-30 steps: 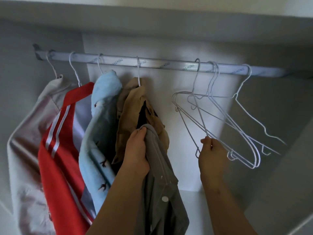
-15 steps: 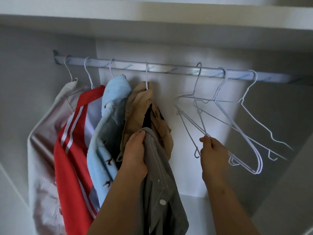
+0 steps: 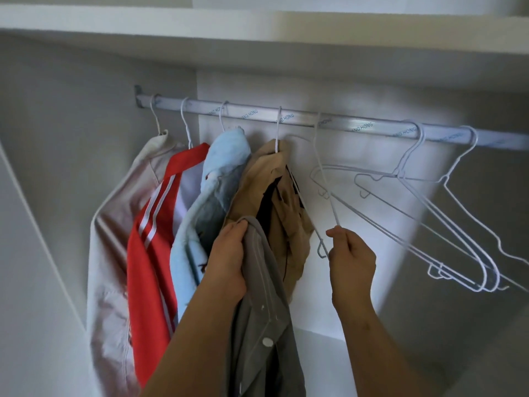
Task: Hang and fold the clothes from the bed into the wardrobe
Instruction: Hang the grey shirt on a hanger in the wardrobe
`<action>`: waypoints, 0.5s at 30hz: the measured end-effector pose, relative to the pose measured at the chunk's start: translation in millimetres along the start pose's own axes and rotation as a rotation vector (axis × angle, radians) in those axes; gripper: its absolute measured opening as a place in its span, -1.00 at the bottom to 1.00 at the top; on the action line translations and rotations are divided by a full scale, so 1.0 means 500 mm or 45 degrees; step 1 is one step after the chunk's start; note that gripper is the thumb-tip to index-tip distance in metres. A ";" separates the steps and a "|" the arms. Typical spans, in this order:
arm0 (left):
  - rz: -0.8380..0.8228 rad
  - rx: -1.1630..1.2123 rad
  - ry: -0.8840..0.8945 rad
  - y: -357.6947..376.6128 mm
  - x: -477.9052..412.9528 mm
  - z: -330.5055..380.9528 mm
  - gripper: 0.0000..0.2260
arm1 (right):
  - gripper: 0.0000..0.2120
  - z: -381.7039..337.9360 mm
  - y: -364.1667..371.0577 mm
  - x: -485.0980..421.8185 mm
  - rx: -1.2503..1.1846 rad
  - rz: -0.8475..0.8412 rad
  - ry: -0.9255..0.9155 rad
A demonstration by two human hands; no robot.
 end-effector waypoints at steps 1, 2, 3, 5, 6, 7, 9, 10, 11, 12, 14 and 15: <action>0.026 -0.027 0.011 -0.005 0.008 0.006 -0.83 | -0.70 0.001 0.001 0.005 -0.009 -0.014 0.000; 0.026 -0.048 0.025 -0.008 0.007 0.006 -0.85 | -0.71 0.006 0.000 0.012 -0.016 -0.020 0.013; 0.036 -0.070 0.023 -0.011 0.012 0.008 -0.86 | -0.74 0.013 -0.003 0.021 -0.023 -0.025 0.035; 0.034 -0.111 0.010 -0.013 0.017 0.008 -0.85 | -0.77 0.029 -0.013 0.044 0.006 -0.048 0.078; 0.027 -0.135 -0.004 -0.012 0.019 0.006 -0.84 | -0.76 0.034 -0.020 0.055 0.035 -0.063 0.087; 0.012 -0.169 -0.019 -0.010 0.026 0.005 -0.84 | -0.73 0.037 -0.028 0.065 0.055 -0.069 0.094; -0.013 -0.215 -0.053 -0.012 0.037 -0.002 -0.85 | -0.66 0.040 -0.047 0.084 0.067 -0.042 0.133; -0.022 -0.238 -0.070 -0.016 0.042 -0.009 -0.85 | -0.64 0.042 -0.057 0.096 0.066 -0.015 0.164; -0.035 -0.266 -0.087 -0.021 0.053 -0.014 -0.85 | -0.61 0.042 -0.066 0.112 0.064 0.017 0.194; -0.042 -0.292 -0.100 -0.028 0.065 -0.021 -0.86 | -0.59 0.042 -0.074 0.132 0.065 0.049 0.220; -0.052 -0.322 -0.148 -0.048 0.094 -0.034 -0.90 | -0.57 0.039 -0.095 0.183 0.097 0.120 0.281; -0.065 -0.328 -0.176 -0.060 0.108 -0.038 -0.88 | -0.58 0.037 -0.105 0.210 0.114 0.161 0.305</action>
Point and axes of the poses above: each hand's wrist, its own x-axis away from the middle knuckle, its own y-axis out of the palm, z = x × y, the point moved 9 cm from there along -x, towards the middle knuckle, and after that the axes turned 7 degrees about -y, right-handed, at the moved point
